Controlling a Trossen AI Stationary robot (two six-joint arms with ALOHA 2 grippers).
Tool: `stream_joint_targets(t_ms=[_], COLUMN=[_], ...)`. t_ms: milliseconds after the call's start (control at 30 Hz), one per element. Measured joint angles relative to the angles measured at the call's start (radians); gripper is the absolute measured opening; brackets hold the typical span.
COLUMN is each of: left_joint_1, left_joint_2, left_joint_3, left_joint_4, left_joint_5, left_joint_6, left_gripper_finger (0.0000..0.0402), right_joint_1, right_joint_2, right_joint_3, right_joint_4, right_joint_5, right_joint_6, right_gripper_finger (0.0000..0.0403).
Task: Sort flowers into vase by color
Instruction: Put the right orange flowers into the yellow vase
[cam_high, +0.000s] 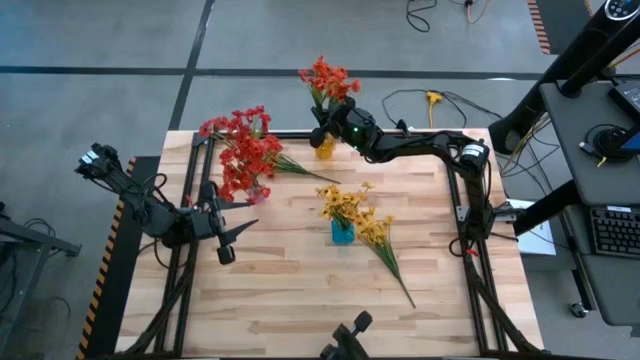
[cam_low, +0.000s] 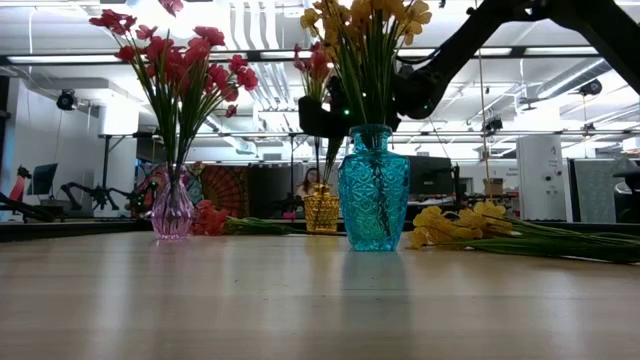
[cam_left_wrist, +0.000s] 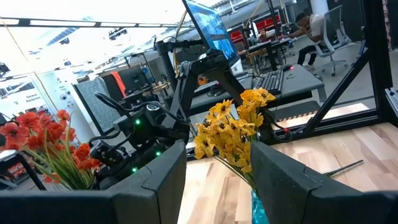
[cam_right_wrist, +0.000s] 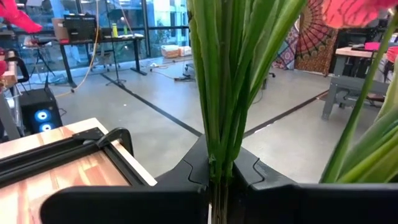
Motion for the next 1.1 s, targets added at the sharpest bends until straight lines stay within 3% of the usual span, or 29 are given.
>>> stream_joint_targets(t_ms=[667, 1100], left_joint_1=[0.000, 0.000], left_joint_2=[0.000, 0.000], left_joint_3=[0.000, 0.000], left_joint_4=[0.000, -0.001], left_joint_5=[0.000, 0.000], left_joint_6=[0.000, 0.000], left_gripper_finger=[0.0162, 0.0162], right_joint_1=[0.011, 0.011], right_joint_2=[-0.010, -0.017], right_joint_3=[0.000, 0.000], right_joint_4=[-0.071, -0.122], right_joint_5=[-0.001, -0.001], right_joint_6=[-0.035, -0.038], right_gripper_finger=[0.0016, 0.0131])
